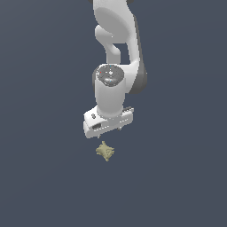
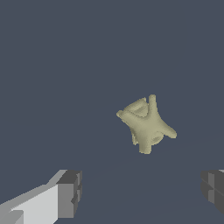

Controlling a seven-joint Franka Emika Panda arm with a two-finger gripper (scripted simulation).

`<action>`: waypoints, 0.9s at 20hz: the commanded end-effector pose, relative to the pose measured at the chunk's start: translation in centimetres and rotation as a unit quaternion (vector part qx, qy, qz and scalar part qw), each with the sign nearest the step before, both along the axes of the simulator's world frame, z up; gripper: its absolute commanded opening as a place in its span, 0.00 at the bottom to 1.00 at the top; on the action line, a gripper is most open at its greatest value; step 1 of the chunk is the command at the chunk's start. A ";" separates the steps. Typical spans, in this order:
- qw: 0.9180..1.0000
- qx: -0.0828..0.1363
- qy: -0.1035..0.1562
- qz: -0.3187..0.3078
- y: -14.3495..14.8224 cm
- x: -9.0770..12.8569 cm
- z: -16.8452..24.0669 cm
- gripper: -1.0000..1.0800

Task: Pick up the object and move it to a goal position.

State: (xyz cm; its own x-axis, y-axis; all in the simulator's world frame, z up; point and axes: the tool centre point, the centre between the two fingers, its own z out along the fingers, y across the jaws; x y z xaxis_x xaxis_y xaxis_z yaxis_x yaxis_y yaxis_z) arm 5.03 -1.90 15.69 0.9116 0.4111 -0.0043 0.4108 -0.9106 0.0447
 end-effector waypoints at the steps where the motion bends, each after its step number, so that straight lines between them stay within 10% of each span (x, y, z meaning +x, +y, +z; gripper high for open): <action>1: 0.999 0.001 0.002 0.032 -0.2 0.6 -0.7 0.96; 18: 0.977 0.015 0.012 0.215 -1.8 3.6 -4.9 0.96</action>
State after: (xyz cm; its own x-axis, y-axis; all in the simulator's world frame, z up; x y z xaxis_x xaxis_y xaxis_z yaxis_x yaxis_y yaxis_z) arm 8.46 -3.64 11.02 0.6740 0.7387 -0.0071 0.7387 -0.6739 0.0085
